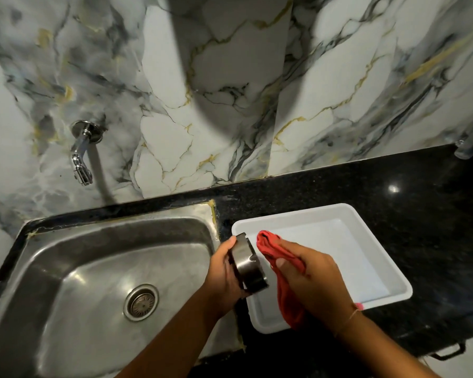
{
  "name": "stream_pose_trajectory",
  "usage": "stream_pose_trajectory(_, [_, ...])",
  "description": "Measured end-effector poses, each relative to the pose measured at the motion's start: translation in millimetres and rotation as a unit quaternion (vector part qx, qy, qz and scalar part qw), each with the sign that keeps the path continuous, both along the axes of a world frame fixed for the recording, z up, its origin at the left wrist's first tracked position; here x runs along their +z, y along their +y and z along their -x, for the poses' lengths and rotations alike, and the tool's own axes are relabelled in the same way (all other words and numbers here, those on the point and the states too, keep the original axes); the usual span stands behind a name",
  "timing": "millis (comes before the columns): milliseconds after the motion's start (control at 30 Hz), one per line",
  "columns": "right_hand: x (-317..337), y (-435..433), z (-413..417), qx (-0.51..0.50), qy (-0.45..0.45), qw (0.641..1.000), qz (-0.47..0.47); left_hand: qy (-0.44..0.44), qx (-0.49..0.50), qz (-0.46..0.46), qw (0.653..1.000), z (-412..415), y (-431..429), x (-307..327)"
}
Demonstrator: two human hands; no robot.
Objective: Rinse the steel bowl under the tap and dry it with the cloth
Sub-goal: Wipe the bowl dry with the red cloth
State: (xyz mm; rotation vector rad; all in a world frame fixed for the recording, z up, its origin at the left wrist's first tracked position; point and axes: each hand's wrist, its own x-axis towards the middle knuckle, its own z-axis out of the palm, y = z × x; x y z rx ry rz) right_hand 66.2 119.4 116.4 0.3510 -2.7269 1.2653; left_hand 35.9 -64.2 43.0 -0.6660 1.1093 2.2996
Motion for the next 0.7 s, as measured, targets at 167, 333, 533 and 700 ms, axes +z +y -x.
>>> stream_pose_trajectory(167, [8, -25, -2, 0.074, 0.14, 0.941, -0.297, -0.033, 0.003, 0.043, 0.999, 4, -1, 4])
stream_pose_trajectory(333, [2, -26, -12, 0.102, 0.163, 0.906, -0.378, -0.048, 0.014, 0.025, 0.998, 5, -5, 9])
stream_pose_trajectory(533, [-17, -15, -35, 0.061, 0.113, 0.915, -0.383, -0.009, 0.088, -0.119, 0.989, 11, -17, 11])
stream_pose_trajectory(700, [-16, -9, -42, 0.0, 0.102, 0.963, -0.251, 0.007, 0.101, -0.188, 0.977, 19, -38, 13])
